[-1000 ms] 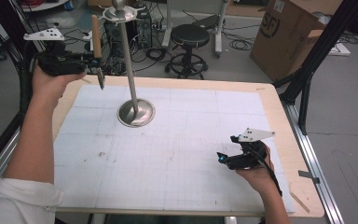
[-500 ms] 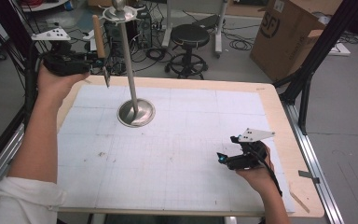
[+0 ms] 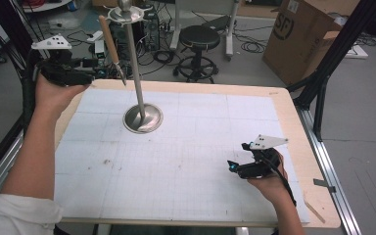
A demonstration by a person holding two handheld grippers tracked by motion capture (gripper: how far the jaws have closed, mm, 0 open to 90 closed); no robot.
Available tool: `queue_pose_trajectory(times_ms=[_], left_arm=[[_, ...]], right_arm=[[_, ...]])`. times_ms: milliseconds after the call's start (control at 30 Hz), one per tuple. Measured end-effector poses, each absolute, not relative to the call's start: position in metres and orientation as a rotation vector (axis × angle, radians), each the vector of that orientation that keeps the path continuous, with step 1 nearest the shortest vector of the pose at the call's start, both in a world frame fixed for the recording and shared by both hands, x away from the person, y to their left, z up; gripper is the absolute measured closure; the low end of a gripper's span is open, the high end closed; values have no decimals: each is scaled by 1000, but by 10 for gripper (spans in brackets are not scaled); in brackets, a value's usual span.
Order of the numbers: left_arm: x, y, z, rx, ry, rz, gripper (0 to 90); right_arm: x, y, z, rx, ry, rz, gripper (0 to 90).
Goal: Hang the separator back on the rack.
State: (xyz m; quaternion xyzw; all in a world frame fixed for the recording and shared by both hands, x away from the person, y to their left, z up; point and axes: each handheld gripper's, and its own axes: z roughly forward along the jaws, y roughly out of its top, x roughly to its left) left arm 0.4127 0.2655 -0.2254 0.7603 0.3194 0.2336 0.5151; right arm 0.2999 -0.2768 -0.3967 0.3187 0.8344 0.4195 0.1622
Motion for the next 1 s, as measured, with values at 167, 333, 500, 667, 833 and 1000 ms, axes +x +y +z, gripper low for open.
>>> queue_pose_trajectory(times_ms=[167,333,500,667,833,1000], left_arm=[[404,267,-231,1838,757,551,383],[397,270,-234,1843,751,558,297],[394,273,-237,1833,751,564,260],[391,273,-244,1833,744,544,234],[388,272,-250,1839,747,528,188],[385,273,-253,1841,744,516,161]], right_arm=[[299,-276,-396,903,2382,1199,147],[300,-274,-398,899,2393,1184,147],[300,-273,-397,902,2391,1193,147],[299,-273,-397,899,2392,1194,147],[301,-271,-400,895,2409,1177,148],[300,-273,-398,899,2395,1196,148]])
